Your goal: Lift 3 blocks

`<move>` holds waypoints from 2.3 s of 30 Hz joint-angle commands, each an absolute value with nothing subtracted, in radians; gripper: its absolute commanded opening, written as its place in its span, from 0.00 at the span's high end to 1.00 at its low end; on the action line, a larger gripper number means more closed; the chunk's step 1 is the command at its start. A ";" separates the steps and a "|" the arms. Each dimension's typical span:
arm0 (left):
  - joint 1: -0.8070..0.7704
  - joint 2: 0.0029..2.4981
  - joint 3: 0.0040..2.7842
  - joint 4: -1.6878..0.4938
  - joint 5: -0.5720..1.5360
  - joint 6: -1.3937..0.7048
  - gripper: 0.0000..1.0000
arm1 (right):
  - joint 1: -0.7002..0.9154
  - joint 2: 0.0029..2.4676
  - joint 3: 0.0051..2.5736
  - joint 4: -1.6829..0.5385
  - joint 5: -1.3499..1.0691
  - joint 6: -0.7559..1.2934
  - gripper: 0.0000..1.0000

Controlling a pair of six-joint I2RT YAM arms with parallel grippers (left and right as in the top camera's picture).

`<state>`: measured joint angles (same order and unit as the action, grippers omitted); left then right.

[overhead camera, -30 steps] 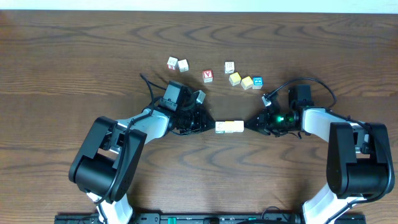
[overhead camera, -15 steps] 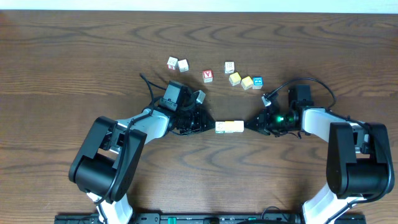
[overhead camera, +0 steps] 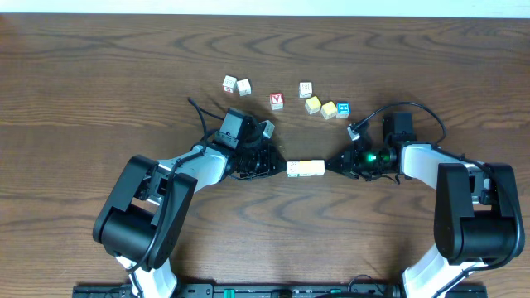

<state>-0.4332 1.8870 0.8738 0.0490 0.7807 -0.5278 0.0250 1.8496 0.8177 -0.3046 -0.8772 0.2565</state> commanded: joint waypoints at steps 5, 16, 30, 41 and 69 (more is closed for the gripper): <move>-0.448 1.885 0.870 0.055 0.800 -0.538 0.93 | 0.050 1.829 0.810 -0.302 -0.895 0.265 0.99; -0.448 1.885 0.870 0.055 0.826 -0.556 0.93 | 0.050 1.829 0.810 -0.273 -0.977 0.266 0.99; -0.448 1.885 0.870 0.059 0.830 -0.579 0.93 | 0.088 1.829 0.810 -0.273 -0.938 0.265 0.99; -0.448 1.885 0.870 0.070 0.856 -0.582 0.93 | 0.099 1.829 0.810 -0.272 -0.948 0.266 0.99; -0.448 1.884 0.870 0.088 0.883 -0.605 0.93 | 0.099 1.829 0.811 -0.250 -1.009 0.322 0.99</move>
<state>-0.4263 1.8870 0.8680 0.0654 0.7879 -0.5880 0.0521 1.8378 0.8173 -0.2531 -0.8490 0.3073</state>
